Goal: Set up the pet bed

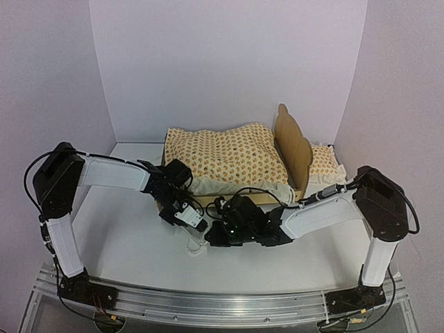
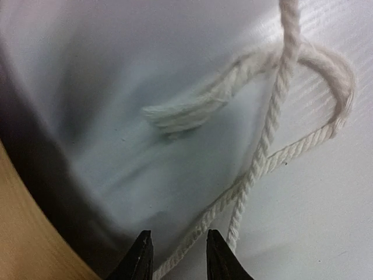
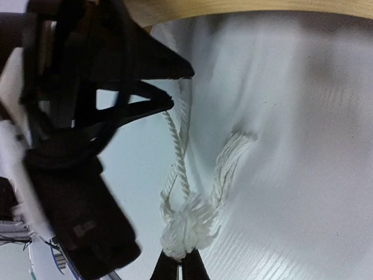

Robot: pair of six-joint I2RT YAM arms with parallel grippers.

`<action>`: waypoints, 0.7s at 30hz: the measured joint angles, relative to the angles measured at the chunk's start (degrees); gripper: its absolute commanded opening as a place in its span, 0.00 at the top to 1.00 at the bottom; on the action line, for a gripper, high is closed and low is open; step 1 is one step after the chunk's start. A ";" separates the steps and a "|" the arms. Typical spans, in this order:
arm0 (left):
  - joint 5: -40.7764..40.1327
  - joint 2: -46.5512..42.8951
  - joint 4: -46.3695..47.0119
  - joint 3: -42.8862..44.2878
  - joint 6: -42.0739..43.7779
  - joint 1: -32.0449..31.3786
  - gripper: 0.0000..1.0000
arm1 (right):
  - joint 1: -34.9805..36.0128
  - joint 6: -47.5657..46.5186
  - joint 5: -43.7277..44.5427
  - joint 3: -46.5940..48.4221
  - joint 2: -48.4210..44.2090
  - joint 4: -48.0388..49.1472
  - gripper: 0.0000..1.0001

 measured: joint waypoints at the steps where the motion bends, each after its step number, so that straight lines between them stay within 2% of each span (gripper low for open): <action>1: -1.08 -0.17 1.94 -1.87 1.19 0.02 0.67 | 0.10 -0.34 -1.03 0.00 0.00 -0.05 1.00; 5: -4.86 -1.61 9.37 -7.46 5.22 0.04 0.68 | 0.67 -1.90 -4.13 0.01 -0.07 -0.69 1.00; 10: -7.92 -0.65 14.68 -8.09 5.67 -0.35 0.74 | 1.17 -3.35 -5.86 0.67 -0.10 -1.33 1.00; 12: -8.90 -0.34 16.28 -8.25 5.76 -0.35 0.79 | 1.26 -3.66 -5.87 0.76 -0.26 -1.33 1.00; 15: -10.27 -0.36 20.86 -10.55 7.32 -0.33 0.98 | 1.26 -3.95 -5.84 0.76 -0.42 -1.35 1.00; 21: -10.77 -1.41 26.18 -14.00 6.88 -0.32 1.00 | 1.23 -3.84 -4.32 0.80 -0.81 -1.85 1.00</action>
